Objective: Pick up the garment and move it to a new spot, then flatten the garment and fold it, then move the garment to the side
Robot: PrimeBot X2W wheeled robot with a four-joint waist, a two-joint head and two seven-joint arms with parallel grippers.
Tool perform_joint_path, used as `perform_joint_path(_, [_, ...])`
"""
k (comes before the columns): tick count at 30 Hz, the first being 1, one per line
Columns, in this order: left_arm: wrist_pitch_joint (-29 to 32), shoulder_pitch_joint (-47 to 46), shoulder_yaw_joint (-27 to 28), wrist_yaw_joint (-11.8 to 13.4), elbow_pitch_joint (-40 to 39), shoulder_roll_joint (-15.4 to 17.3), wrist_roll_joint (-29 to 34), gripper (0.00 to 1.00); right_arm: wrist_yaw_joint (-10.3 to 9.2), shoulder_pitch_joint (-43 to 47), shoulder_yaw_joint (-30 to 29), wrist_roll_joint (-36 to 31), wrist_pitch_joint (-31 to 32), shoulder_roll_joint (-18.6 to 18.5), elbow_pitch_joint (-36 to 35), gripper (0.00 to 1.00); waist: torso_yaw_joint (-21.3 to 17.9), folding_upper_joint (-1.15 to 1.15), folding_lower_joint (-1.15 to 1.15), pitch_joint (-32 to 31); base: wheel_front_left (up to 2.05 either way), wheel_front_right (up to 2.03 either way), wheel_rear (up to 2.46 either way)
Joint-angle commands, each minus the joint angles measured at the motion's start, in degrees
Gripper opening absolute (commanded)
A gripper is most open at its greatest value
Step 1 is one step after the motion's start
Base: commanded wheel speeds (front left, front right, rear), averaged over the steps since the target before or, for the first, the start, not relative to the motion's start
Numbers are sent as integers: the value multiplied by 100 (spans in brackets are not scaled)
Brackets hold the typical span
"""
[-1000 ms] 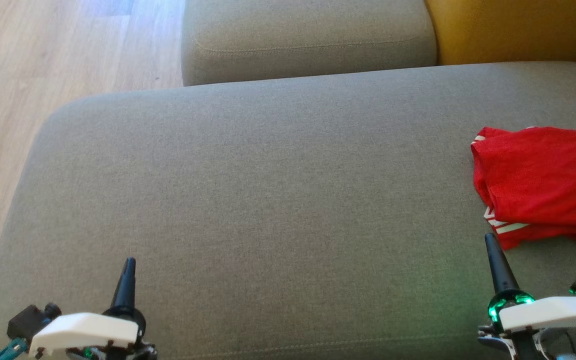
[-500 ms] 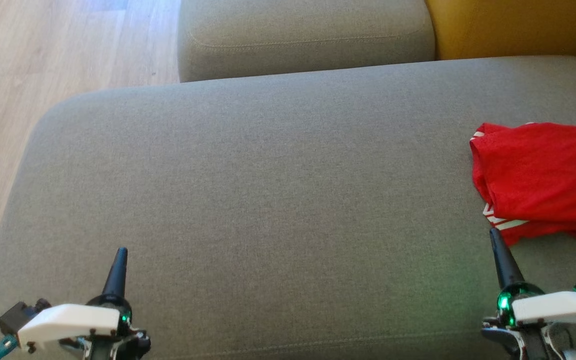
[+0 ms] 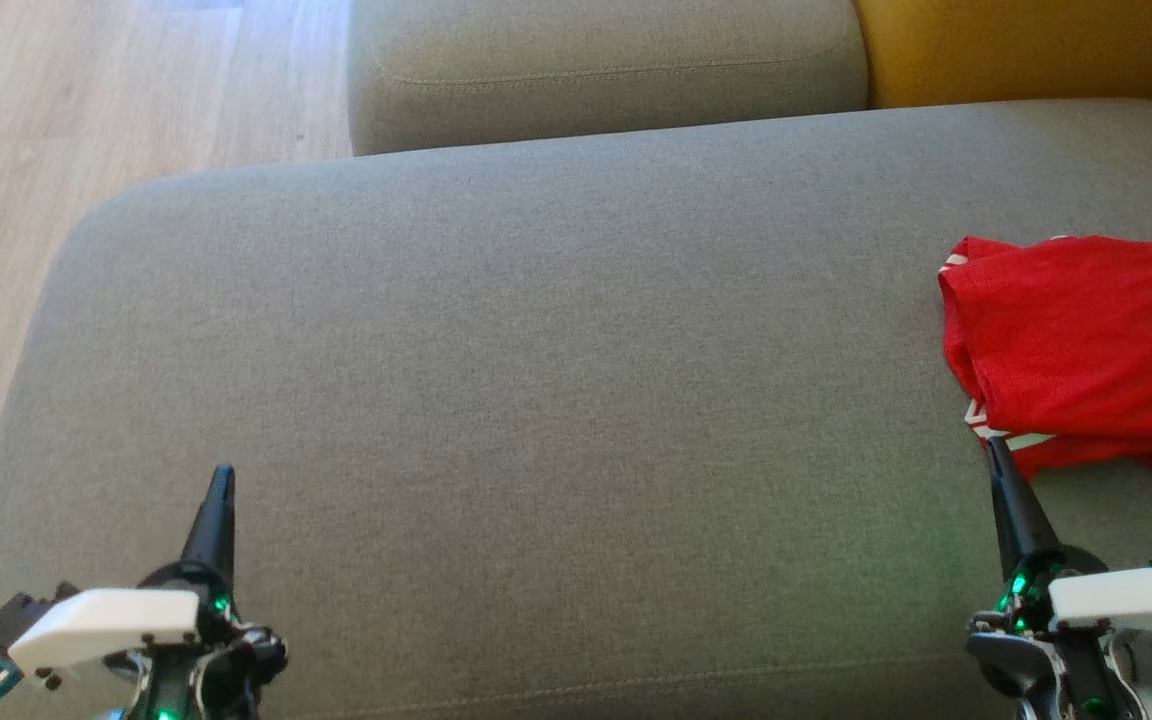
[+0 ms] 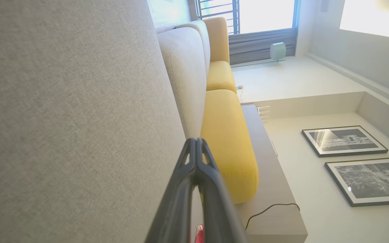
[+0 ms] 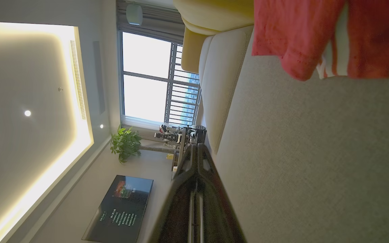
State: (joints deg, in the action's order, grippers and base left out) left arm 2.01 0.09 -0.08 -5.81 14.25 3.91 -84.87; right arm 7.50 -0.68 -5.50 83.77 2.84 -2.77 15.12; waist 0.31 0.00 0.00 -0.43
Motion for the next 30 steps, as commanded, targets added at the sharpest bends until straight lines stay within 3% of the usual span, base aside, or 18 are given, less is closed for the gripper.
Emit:
perform_joint_path(1, [60,-404,239,-57,-150,79,-167,0,-1,-382,80,178,56,-109,-171,0,-3,0,0,6,0,0,0])
perform_joint_path(13, [258,-608,424,-168,-32,68,-927,0,-1,-537,34,954,255,-110,-118,0,-31,0,0,61,0,0,0])
perform_joint_path(30, [308,-613,485,-168,-29,24,-876,0,-1,-541,-5,921,287,-82,-115,0,-31,0,0,61,0,0,0])
